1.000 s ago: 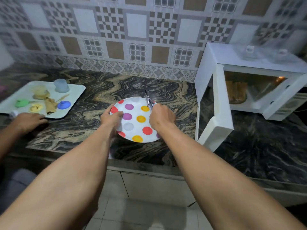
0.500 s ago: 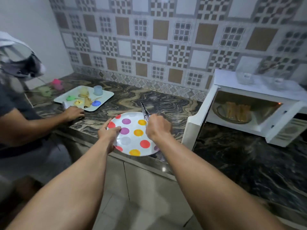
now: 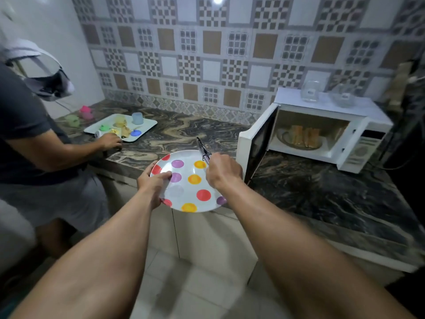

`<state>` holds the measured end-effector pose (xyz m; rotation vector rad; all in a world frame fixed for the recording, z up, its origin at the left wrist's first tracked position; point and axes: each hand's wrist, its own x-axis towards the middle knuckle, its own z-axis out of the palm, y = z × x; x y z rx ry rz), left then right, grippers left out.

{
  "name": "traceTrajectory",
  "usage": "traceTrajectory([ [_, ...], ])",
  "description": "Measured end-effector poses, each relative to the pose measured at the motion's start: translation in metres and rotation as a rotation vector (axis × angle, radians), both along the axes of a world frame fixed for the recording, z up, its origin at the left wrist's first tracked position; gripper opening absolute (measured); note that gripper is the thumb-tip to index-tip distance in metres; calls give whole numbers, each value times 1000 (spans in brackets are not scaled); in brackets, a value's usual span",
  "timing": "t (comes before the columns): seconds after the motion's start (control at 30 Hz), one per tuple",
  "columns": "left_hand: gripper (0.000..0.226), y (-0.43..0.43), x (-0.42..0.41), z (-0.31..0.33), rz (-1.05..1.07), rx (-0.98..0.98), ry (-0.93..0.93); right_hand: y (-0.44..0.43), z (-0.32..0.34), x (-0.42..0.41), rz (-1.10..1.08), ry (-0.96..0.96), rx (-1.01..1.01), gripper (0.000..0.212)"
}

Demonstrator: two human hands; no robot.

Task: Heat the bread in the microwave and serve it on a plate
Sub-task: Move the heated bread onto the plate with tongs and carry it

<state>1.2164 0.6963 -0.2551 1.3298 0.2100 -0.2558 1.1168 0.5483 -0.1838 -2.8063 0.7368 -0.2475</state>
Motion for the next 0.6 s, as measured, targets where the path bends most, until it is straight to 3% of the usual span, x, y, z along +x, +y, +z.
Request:
traceTrajectory([
  [0.3, 59, -21, -114, 4, -135, 38, -21, -8, 6, -126, -126, -41, -3, 27],
  [0.6, 64, -108, -165, 10, -299, 26, -16, -75, 20, -206, -274, -52, 4, 20],
])
